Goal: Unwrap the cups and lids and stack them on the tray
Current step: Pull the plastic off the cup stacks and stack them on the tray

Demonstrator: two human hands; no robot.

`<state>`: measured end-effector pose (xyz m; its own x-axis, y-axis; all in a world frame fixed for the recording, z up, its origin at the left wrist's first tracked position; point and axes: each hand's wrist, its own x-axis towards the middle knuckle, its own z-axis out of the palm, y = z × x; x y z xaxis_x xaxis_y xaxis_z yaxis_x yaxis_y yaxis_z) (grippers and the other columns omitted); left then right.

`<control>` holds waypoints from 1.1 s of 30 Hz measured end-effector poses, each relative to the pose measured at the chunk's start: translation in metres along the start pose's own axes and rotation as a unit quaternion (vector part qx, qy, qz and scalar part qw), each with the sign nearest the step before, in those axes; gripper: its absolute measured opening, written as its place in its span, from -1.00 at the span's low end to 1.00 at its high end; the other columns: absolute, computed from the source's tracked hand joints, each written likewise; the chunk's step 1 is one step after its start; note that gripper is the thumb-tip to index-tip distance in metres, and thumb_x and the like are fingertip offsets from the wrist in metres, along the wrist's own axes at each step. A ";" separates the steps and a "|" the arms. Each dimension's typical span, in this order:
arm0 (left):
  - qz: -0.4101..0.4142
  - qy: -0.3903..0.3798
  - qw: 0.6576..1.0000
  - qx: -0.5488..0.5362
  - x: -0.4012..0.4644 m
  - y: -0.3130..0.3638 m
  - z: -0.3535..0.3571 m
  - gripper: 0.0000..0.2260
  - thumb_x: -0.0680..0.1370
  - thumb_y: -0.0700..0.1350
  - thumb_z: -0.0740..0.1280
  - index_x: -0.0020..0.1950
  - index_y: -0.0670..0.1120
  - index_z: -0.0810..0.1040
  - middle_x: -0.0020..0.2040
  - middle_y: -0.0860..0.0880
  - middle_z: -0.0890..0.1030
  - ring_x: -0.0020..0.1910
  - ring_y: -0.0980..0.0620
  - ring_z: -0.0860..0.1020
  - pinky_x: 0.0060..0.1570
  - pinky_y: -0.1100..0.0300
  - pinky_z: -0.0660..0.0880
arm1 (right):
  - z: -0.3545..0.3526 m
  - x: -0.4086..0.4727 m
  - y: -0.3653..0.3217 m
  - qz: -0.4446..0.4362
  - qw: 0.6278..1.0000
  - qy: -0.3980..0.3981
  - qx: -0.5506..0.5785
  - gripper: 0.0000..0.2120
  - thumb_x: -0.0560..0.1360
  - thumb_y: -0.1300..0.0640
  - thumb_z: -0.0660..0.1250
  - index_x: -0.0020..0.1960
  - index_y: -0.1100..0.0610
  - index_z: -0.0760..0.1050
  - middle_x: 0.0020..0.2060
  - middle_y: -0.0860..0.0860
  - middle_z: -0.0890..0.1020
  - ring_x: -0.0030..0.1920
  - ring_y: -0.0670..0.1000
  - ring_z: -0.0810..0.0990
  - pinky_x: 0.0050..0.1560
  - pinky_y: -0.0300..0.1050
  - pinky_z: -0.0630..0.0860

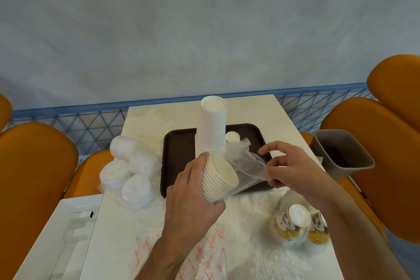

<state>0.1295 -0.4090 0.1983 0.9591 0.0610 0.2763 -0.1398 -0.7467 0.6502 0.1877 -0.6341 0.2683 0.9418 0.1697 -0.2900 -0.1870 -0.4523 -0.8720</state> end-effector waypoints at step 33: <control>0.070 -0.092 0.993 0.006 -0.005 -0.004 -0.009 -0.29 0.34 0.24 0.48 0.32 0.35 0.11 0.11 0.34 0.40 0.04 0.23 0.50 0.04 0.26 0.57 | 0.012 -0.005 -0.018 -0.154 0.969 -0.146 -0.127 -0.57 0.35 0.09 0.63 0.18 -0.11 0.64 0.02 -0.29 0.67 0.06 -0.21 0.67 0.03 -0.34 0.58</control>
<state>0.1232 -0.4000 0.2004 0.9594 -0.1649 0.2288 -0.2729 -0.7478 0.6052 0.1833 -0.6161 0.2803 0.8162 0.5544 -0.1624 0.2006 -0.5355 -0.8204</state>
